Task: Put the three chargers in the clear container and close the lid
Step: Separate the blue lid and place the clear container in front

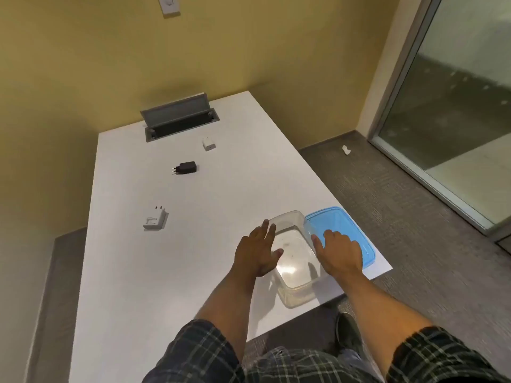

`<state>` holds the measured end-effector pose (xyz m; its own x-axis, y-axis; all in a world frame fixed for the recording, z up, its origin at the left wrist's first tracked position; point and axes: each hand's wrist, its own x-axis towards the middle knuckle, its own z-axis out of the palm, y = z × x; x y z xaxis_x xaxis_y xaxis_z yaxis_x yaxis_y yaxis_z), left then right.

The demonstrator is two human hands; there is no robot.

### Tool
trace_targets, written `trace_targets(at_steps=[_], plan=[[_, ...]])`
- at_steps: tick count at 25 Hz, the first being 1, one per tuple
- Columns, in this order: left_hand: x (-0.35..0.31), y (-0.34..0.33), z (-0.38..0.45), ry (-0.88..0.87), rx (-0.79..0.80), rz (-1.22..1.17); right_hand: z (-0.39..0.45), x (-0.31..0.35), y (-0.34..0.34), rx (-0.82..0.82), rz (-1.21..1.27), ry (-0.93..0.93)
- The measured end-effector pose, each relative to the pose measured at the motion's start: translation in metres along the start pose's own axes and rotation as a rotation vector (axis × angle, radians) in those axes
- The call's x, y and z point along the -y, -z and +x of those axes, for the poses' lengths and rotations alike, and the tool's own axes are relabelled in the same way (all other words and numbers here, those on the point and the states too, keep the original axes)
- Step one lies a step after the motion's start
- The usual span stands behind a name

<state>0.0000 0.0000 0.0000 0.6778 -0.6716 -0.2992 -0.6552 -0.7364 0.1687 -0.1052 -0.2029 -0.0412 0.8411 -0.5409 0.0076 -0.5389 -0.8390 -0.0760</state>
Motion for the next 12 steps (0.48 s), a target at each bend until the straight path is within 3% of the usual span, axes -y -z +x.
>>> trace_targets(at_steps=[7,12], plan=[[0.001,-0.012,0.002,0.092,0.072,-0.067,-0.006,0.002,0.0,0.116,-0.06,0.009],[0.005,-0.015,-0.001,0.085,0.098,-0.048,-0.007,0.007,-0.002,0.181,0.056,-0.068]])
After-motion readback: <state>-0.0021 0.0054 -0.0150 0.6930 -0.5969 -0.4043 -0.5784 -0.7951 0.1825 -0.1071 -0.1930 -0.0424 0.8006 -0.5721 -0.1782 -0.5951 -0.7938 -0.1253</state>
